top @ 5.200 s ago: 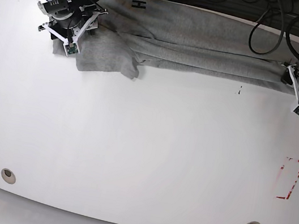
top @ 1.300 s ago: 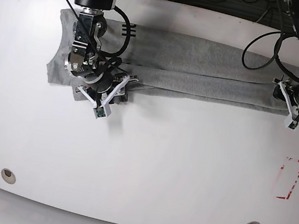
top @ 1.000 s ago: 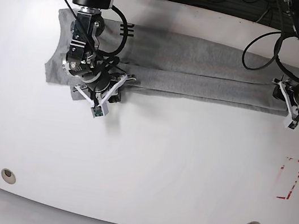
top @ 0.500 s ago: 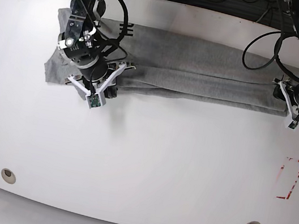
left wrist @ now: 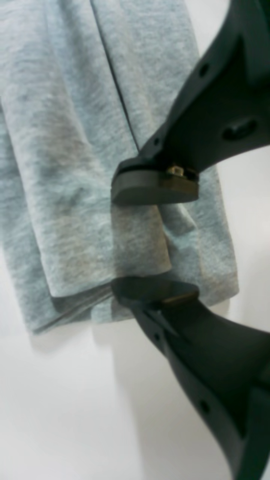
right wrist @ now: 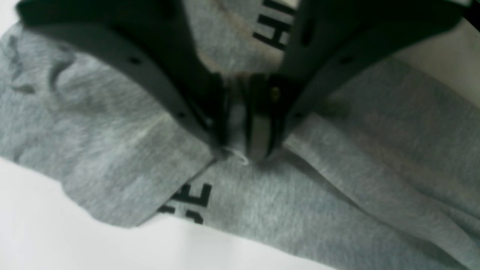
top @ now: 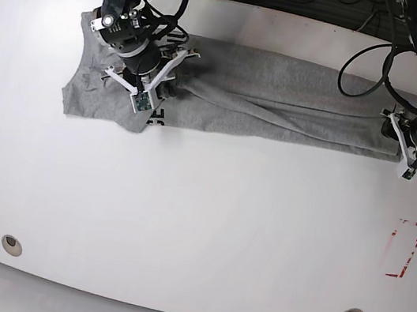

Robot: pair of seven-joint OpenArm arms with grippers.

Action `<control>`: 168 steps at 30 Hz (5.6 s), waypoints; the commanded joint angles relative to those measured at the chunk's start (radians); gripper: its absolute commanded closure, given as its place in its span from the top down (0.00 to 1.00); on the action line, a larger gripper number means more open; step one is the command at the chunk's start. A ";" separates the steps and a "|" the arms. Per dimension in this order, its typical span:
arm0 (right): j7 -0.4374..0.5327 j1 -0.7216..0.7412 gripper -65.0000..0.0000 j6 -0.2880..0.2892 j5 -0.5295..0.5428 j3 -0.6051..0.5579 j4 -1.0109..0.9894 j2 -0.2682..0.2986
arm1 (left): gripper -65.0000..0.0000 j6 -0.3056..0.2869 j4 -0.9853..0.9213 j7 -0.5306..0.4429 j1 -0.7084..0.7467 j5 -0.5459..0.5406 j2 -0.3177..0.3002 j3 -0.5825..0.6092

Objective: Fold the T-shirt properly
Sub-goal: 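Release the right gripper and press it onto the folded sleeve area, then grasp the shirt strip end with the right gripper near the collar, then open the left gripper and regrasp the strip end lower down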

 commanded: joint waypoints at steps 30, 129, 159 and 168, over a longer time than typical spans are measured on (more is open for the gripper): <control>0.054 0.020 0.33 0.006 0.011 -0.008 0.065 -0.052 | 0.42 -0.001 0.014 -0.010 0.003 -0.005 -0.017 -0.002; 0.146 0.018 0.26 0.006 0.014 -0.001 -0.136 0.025 | 0.72 -0.001 -0.353 0.031 -0.057 -0.358 -0.177 -0.166; 0.147 0.024 0.26 0.006 0.016 -0.001 -0.138 0.025 | 0.17 -0.001 -0.353 0.025 0.015 -0.484 -0.203 0.050; 0.147 0.024 0.26 0.006 0.016 -0.001 -0.138 0.025 | 0.10 -0.001 -0.308 0.027 0.012 -0.491 -0.203 0.035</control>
